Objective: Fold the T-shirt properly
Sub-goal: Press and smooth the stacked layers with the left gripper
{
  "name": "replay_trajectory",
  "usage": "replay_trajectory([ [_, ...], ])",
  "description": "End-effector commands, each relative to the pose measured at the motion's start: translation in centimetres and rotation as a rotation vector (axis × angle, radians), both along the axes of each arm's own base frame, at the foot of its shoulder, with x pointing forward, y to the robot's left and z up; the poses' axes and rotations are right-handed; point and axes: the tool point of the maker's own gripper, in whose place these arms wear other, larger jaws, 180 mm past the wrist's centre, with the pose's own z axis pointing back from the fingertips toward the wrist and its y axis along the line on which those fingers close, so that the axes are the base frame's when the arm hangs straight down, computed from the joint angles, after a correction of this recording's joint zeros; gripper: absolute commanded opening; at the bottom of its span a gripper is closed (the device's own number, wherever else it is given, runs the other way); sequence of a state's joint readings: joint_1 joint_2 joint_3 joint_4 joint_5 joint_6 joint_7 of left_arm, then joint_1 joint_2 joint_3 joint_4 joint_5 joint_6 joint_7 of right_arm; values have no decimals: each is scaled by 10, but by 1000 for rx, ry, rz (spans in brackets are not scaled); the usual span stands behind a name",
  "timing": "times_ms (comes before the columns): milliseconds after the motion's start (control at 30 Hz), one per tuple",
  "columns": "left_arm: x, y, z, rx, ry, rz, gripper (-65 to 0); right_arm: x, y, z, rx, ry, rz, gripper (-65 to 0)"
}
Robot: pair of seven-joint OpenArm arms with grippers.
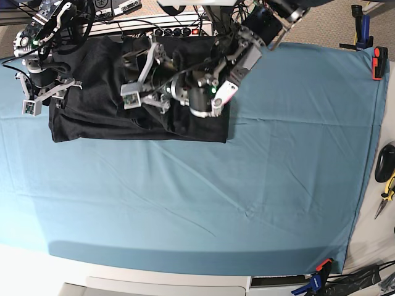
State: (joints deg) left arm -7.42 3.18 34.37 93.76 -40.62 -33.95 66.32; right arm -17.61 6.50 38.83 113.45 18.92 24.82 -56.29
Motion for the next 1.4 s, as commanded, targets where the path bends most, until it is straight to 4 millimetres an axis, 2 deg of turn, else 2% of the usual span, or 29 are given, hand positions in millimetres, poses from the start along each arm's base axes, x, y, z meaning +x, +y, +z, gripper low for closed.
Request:
replay_trajectory([
  [0, 7, -8, 23, -78, -13, 7, -408, 8, -2, 13, -20, -51, 9, -375],
  [100, 22, -3, 33, -118, -9, 41, -408, 8, -3, 13, -20, -50, 9, -375],
  [267, 62, 17, 41, -125, -66, 128, -410, 8, -2, 13, -20, -51, 9, -375],
  [367, 82, 38, 30, -55, -122, 167, -423, 7, -2, 13, -20, -50, 9, -375],
  [433, 86, 49, 19, 1, -161, 159, -422, 7, -2, 13, -19, -50, 9, -375],
  [567, 72, 53, 3, 62, -170, 104, -416, 9, -1, 14, -11, -58, 12, -375],
  [833, 43, 34, -22, 176, -306, -32, -400, 8, -1, 14, -12, -57, 11, -375],
  [1067, 52, 31, -35, 268, -455, -5, -400, 8, -1, 14, -12, -57, 11, -375],
  [1333, 59, 34, -36, 291, -483, 13, -403, 9, -1, 14, -12, -58, 12, -375],
  [1367, 59, 34, -36, 290, -483, 13, -427, 9, -1, 14, -12, -58, 12, -375],
])
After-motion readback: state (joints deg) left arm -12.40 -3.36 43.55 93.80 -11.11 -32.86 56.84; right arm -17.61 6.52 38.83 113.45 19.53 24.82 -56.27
